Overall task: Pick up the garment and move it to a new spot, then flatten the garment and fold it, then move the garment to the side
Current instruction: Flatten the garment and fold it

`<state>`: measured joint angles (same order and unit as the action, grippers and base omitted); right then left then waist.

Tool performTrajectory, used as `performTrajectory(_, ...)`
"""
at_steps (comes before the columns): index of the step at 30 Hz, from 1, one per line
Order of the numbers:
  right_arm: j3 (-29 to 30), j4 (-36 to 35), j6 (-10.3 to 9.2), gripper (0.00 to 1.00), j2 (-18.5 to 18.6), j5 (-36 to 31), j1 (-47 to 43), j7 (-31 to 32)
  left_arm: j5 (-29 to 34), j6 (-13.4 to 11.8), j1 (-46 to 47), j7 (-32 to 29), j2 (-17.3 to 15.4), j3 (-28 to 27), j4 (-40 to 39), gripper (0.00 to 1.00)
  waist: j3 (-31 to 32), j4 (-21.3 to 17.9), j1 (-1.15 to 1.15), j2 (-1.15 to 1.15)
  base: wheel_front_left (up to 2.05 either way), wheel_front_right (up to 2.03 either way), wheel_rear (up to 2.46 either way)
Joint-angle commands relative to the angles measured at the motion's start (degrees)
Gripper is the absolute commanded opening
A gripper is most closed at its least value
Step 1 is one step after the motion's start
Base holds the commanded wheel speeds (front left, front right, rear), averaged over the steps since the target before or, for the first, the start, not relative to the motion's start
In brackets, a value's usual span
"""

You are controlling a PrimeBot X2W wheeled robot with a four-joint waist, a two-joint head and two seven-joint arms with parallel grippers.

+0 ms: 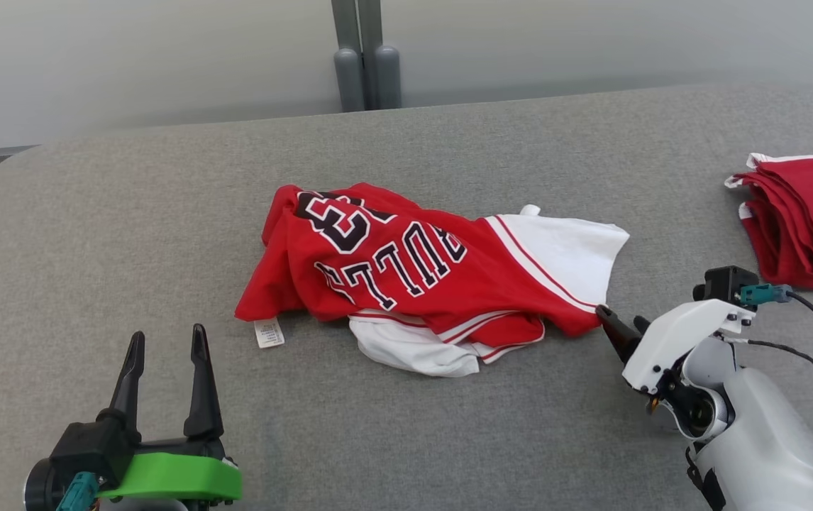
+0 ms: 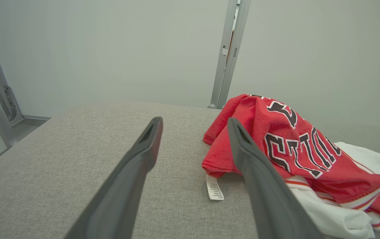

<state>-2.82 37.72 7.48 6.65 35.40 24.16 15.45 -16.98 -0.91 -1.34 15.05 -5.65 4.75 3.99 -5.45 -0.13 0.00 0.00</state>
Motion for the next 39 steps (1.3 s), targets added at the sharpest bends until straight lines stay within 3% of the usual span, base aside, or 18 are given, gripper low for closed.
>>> performTrajectory(1,0.5,1.1,0.03,1.00,-0.4,0.9,0.8,1.1,0.6,0.3,1.1,0.2,0.2,-0.1,0.2,1.00,-0.4,2.0,0.00,0.00,0.00,0.00,0.00)
performTrajectory(9,2.9,5.1,0.03,1.00,-1.2,3.7,2.3,1.8,1.0,1.1,1.4,0.2,0.6,-0.2,1.2,1.00,-0.6,5.3,0.00,0.00,0.00,0.00,0.00)
performTrajectory(10,3.1,5.5,0.03,0.94,-1.2,3.9,2.5,1.6,1.0,1.2,1.5,0.2,0.6,-0.2,1.3,1.00,-0.6,5.6,0.00,0.00,0.00,0.00,0.00)
performTrajectory(12,3.2,5.8,0.03,0.02,-1.0,3.9,2.9,0.6,1.1,1.4,1.5,0.2,0.7,-0.3,1.6,1.00,-0.6,6.0,0.00,0.00,0.00,0.00,0.00)
performTrajectory(20,3.0,3.2,0.03,0.00,1.4,3.6,4.8,-4.9,1.2,2.0,1.6,0.2,1.1,-0.3,1.9,1.00,-1.3,7.2,0.00,0.00,0.00,0.00,0.00)
performTrajectory(27,4.9,-0.6,0.03,0.00,6.9,3.7,12.4,-6.6,1.3,2.8,3.8,0.2,1.8,0.8,1.6,1.00,-5.8,9.7,0.00,0.00,0.00,0.00,0.00)
performTrajectory(35,5.0,6.6,0.03,0.00,15.7,-0.7,27.4,-5.5,0.6,3.5,8.3,0.2,2.5,3.4,2.1,1.00,-13.4,15.6,0.00,0.00,0.00,0.00,0.00)
performTrajectory(39,3.8,12.1,0.03,0.00,18.1,-3.4,33.1,-7.4,0.1,3.7,10.0,0.2,2.7,4.2,2.6,1.00,-15.7,17.8,0.00,0.00,0.00,0.00,0.00)
